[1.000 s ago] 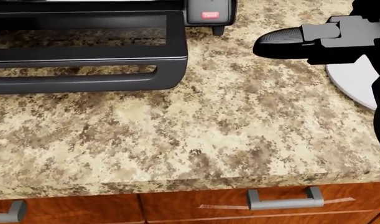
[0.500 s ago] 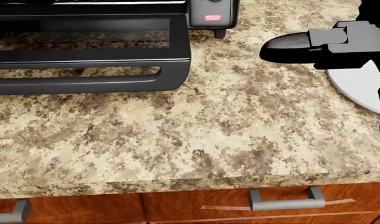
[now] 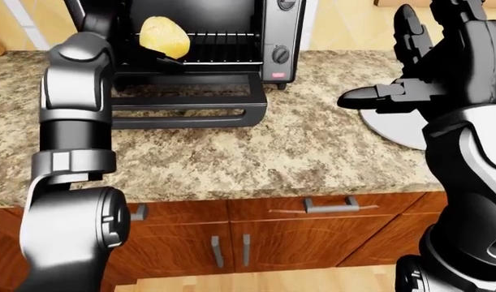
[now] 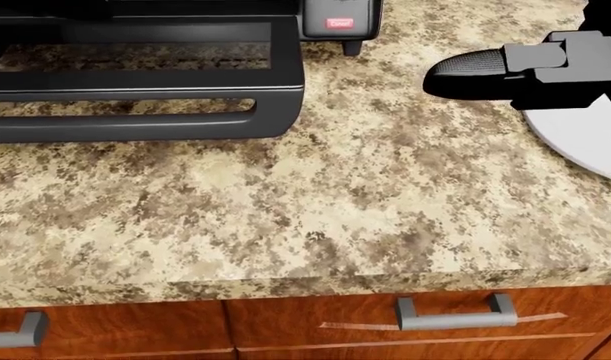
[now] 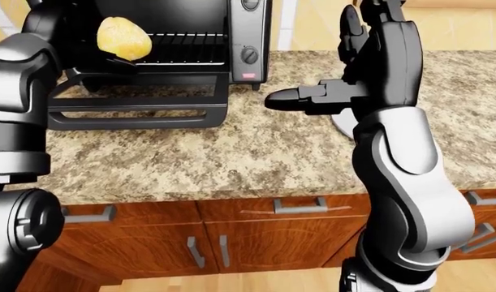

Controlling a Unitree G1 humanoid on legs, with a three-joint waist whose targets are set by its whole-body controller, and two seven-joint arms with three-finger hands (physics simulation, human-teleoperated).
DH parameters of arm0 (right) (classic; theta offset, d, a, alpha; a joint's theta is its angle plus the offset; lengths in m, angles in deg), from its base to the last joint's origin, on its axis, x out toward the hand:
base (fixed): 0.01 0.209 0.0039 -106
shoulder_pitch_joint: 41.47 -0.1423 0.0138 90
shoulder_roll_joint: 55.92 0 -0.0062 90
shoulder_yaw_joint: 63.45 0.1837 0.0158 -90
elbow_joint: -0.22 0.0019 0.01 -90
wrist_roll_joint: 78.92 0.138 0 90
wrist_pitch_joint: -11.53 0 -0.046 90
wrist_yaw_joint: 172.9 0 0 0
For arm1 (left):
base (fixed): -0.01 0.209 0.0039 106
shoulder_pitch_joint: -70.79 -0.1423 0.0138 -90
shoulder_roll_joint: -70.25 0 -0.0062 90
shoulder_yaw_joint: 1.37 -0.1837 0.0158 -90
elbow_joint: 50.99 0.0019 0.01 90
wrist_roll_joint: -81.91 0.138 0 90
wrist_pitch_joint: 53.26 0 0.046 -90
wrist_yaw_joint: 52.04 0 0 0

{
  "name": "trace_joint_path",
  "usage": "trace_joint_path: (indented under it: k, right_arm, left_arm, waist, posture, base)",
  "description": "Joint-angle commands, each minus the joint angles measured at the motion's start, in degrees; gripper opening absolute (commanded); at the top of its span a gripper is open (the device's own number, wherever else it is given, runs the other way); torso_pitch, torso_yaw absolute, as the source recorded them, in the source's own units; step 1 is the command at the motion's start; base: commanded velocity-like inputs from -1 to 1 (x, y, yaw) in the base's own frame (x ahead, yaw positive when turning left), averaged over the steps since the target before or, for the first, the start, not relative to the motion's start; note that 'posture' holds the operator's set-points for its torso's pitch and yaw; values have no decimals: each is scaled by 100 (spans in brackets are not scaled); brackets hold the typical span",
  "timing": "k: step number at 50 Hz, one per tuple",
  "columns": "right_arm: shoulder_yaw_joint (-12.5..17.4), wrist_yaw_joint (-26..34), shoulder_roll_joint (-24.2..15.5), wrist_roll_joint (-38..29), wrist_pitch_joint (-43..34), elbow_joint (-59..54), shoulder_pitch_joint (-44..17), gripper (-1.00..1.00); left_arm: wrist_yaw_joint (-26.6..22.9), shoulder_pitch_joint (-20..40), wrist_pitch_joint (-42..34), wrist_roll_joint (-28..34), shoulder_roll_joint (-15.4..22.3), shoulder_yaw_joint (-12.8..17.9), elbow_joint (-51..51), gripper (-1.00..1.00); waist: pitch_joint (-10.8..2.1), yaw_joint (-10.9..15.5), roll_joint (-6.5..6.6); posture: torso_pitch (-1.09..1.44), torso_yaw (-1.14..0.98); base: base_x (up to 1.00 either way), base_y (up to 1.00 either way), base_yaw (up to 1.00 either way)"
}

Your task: Pick the bread from the rack and place it on the plate on the counter.

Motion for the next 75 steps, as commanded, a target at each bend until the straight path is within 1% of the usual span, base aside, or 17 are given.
trace_joint_path:
  k: [1,25,26,29,30,32,33,36,39,43,47,50,52,53,54,55,75]
  right_arm:
    - [59,-12,-59,-16,154,103,-148,100]
    - [116,-28,-78,21,146,223,-13,100]
    - [113,-29,-80,17,151,217,-13,100]
    - [113,-27,-84,15,161,196,-23,100]
    - [113,-27,-87,17,163,179,-41,100]
    - [105,-28,-92,20,165,151,-75,100]
    - [100,-29,-98,15,170,133,-92,100]
    - [86,-36,-105,24,150,127,-138,100]
    - [94,-40,-115,39,128,122,-170,100]
    - [98,-40,-130,50,122,125,-172,100]
    - [106,-41,-127,52,130,128,-159,100]
    - [137,-36,-149,70,116,149,-145,100]
    - [154,-41,-161,86,111,163,-134,100]
    - [158,-44,-162,93,115,170,-120,100]
    - [157,-48,-158,92,126,171,-103,100]
    - [149,-48,-158,88,139,174,-84,100]
    - [122,-51,-121,53,185,159,-53,100]
  left_arm:
    - [25,241,200,-9,68,40,-203,100]
    - [-62,141,184,11,14,8,-151,100]
    - [-71,138,182,13,11,8,-144,83]
    - [-80,116,146,23,12,16,-186,75]
    - [-95,90,108,25,12,15,-222,58]
    - [-126,76,98,28,9,11,-244,51]
    - [-122,77,101,35,4,9,-237,33]
    - [-148,84,96,45,5,6,-231,25]
    - [-193,52,60,52,-9,-2,-293,3]
    - [-265,-7,-2,71,-10,-8,-391,-14]
    - [-293,-24,-30,90,-6,-1,-435,-24]
    - [-315,-67,-64,107,-20,-3,-497,-51]
    - [-335,-81,-69,124,-29,-13,-507,-53]
    - [-349,-78,-66,130,-36,-16,-505,-64]
    - [-345,-72,-57,141,-41,-19,-493,-93]
    - [-351,-76,-50,156,-46,-27,-479,-100]
    - [-657,16,-937,329,18,-15,-1633,-100]
  waist:
    - [-165,-1,14]
    - [-184,-4,14]
    - [-184,-4,15]
    - [-182,-5,17]
    - [-182,-6,18]
    - [-182,-10,21]
    - [-181,-11,22]
    - [-181,-8,23]
    - [-180,-5,26]
    - [-179,-2,29]
    - [-182,-2,31]
    - [-185,-4,34]
    - [-186,-3,36]
    - [-186,-3,37]
    - [-185,-3,37]
    - [-186,-2,38]
    - [-149,-17,26]
  posture:
    - [0,0]
    - [0,0]
    - [0,0]
    - [0,0]
    - [0,0]
    - [0,0]
    - [0,0]
    - [0,0]
    - [0,0]
    - [0,0]
    - [0,0]
    - [0,0]
    - [0,0]
    - [0,0]
    - [0,0]
    - [0,0]
    - [0,0]
  base:
    - [0,0,0]
    - [0,0,0]
    - [0,0,0]
    - [0,0,0]
    - [0,0,0]
    - [0,0,0]
    - [0,0,0]
    - [0,0,0]
    - [0,0,0]
    - [0,0,0]
    - [0,0,0]
    - [0,0,0]
    - [0,0,0]
    - [0,0,0]
    - [0,0,0]
    - [0,0,0]
    - [0,0,0]
